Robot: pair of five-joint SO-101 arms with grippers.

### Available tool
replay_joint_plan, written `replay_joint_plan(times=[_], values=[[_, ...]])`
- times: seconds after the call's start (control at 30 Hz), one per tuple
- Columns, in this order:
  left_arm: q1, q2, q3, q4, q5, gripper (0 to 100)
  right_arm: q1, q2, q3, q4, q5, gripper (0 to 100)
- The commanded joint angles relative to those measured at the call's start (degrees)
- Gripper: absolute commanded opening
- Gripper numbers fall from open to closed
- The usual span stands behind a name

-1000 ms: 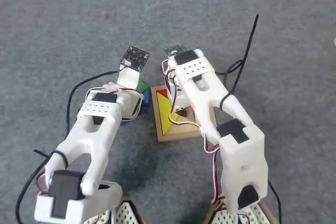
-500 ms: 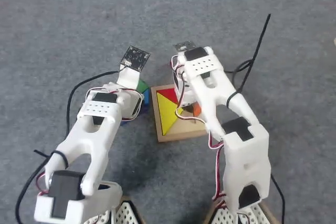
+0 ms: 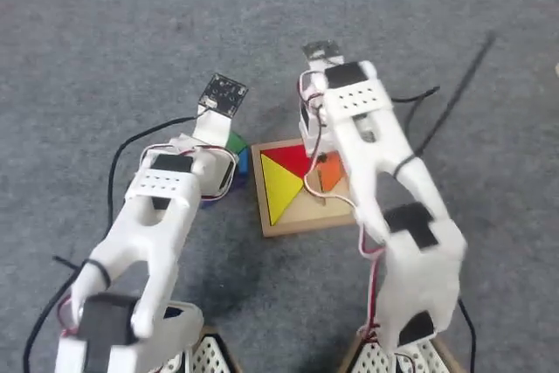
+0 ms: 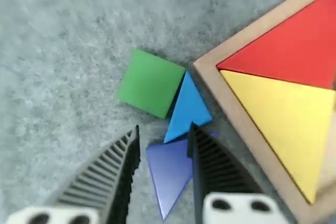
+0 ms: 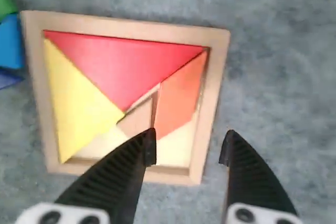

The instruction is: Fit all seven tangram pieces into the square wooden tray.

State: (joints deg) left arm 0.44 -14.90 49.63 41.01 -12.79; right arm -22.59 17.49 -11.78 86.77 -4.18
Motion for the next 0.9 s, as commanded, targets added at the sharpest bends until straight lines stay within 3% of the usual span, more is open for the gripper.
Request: replay_joint_plan(times=[0.0, 0.17, 0.37, 0.53, 0.7, 0.87], values=[[0.88, -13.36, -3.3, 8.62, 0.18, 14, 2.33, -15.69, 10.29, -3.82, 1.93, 21.2], [7.82, -18.29, -6.46, 18.37, -4.4, 15, 8.57, -35.65, 37.45, -15.34, 5.36, 21.2], [15.38, -6.95, -18.68, 27.25, -4.4, 17, 19.47, -56.92, 64.79, -25.19, 14.42, 21.2], [22.86, 3.6, -22.46, 23.65, -1.85, 20, 25.98, -67.3, 77.1, -29.93, 18.37, 21.2], [23.38, 15.38, -23.69, 13.54, 0.88, 20, 27.12, -69.23, 81.32, -32.57, 18.29, 21.2], [23.21, 24.44, -27.38, 11.34, 0.88, 20, 27.47, -67.82, 83.16, -35.56, 18.29, 21.2]])
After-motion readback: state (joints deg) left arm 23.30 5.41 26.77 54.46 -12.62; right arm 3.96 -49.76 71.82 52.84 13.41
